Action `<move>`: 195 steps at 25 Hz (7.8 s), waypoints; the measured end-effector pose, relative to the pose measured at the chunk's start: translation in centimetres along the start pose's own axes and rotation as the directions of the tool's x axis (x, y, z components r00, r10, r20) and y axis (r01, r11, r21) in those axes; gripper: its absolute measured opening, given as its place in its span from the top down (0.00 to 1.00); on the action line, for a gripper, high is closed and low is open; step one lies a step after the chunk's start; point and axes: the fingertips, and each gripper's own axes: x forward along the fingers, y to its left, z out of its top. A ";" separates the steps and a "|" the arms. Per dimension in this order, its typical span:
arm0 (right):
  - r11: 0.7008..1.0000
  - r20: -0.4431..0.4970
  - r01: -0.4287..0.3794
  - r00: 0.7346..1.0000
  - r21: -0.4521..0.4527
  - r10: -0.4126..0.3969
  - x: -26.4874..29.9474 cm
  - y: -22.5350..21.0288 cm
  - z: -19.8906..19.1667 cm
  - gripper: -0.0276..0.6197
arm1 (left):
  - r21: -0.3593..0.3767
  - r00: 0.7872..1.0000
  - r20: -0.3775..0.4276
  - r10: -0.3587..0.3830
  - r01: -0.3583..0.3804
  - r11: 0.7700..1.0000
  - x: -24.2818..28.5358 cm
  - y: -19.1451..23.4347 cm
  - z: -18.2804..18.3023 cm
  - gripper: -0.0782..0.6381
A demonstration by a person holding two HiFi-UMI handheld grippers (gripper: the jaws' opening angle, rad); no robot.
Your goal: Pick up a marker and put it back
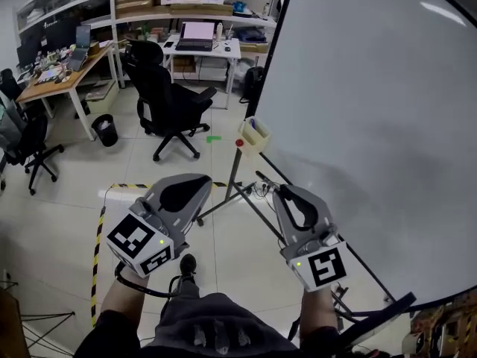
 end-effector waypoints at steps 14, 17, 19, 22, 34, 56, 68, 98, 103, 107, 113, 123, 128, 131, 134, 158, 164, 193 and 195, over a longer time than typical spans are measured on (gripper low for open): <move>0.994 0.022 -0.107 0.994 0.019 0.107 -7.6 8.7 5.9 0.90 | 0.009 0.996 -0.018 0.083 -0.083 0.997 -11.4 -10.0 2.1 0.88; 0.993 0.021 -0.117 0.993 0.012 0.116 -7.7 11.6 6.9 0.90 | 0.005 0.996 -0.014 0.091 -0.091 0.996 -14.7 -10.5 1.9 0.88; 0.993 0.020 -0.118 0.993 0.012 0.118 -8.0 14.2 7.8 0.90 | -0.003 0.996 -0.015 0.088 -0.088 0.996 -17.4 -11.0 1.6 0.88; 0.993 0.000 -0.119 0.993 0.008 0.119 -8.9 18.7 8.9 0.90 | -0.037 0.997 -0.019 0.072 -0.073 0.997 -21.7 -12.1 0.6 0.88; 0.998 -0.056 -0.055 0.997 0.005 0.056 -15.6 26.3 12.0 0.90 | -0.079 1.000 -0.024 -0.007 0.005 0.997 -28.6 -17.4 0.1 0.88; 0.999 0.002 -0.035 0.999 0.035 0.035 -27.8 23.4 13.6 0.90 | -0.004 0.998 -0.061 0.023 -0.023 1.000 -26.8 -29.0 0.8 0.88; 0.998 0.052 -0.030 0.998 0.058 0.027 -29.5 22.6 14.0 0.90 | 0.042 0.996 -0.051 0.073 -0.071 0.997 -27.1 -29.5 2.7 0.88; 0.999 0.049 -0.013 0.999 0.048 0.011 -29.5 16.2 11.0 0.90 | 0.093 0.996 -0.016 0.089 -0.087 0.992 -21.8 -27.7 4.1 0.88; 0.999 0.031 0.026 0.999 0.031 -0.027 -25.4 14.8 10.3 0.90 | 0.072 0.999 0.007 0.052 -0.053 0.996 -19.9 -23.0 3.6 0.88; 0.998 0.017 0.064 0.998 0.015 -0.064 -21.6 13.5 10.1 0.90 | 0.064 0.999 0.028 0.015 -0.017 0.998 -18.2 -18.5 3.9 0.88; 0.992 0.014 0.127 0.992 -0.017 -0.127 -16.0 12.5 10.3 0.90 | 0.055 0.998 0.053 -0.038 0.035 0.998 -17.0 -12.1 4.2 0.88; 0.986 -0.024 0.167 0.986 -0.022 -0.168 -10.1 9.7 7.5 0.90 | 0.016 0.997 0.038 -0.063 0.062 0.998 -13.9 -5.2 2.2 0.88; 0.987 -0.029 0.161 0.987 0.000 -0.161 -7.3 6.8 5.0 0.90 | 0.012 0.999 0.015 -0.050 0.049 0.999 -11.1 -2.7 0.9 0.88; 0.989 -0.017 0.149 0.989 0.023 -0.149 -5.1 3.8 2.8 0.90 | 0.019 1.000 -0.004 -0.028 0.028 0.999 -8.0 -0.7 0.2 0.88; 0.989 0.000 0.136 0.991 0.052 -0.136 -2.9 0.5 0.4 0.90 | 0.031 1.000 -0.017 -0.005 0.006 0.999 -4.4 1.3 -0.1 0.88; 0.994 -0.086 0.081 0.993 0.077 -0.075 15.0 -13.3 -9.9 0.90 | -0.026 1.000 -0.017 -0.021 0.020 0.999 14.1 18.7 -4.2 0.88; 0.987 -0.141 0.145 0.981 0.063 -0.135 20.9 -14.8 -11.2 0.90 | -0.024 0.990 -0.016 -0.139 0.139 0.990 18.2 24.6 -3.9 0.88; 0.969 -0.519 0.105 0.855 0.224 0.027 24.8 -13.7 -31.0 0.89 | -0.203 0.937 -0.186 -0.295 0.257 0.945 27.9 28.8 -15.3 0.88; 0.968 -0.537 0.104 0.843 0.226 0.035 24.8 -13.3 -31.6 0.89 | -0.210 0.932 -0.203 -0.299 0.256 0.943 27.6 28.8 -15.8 0.88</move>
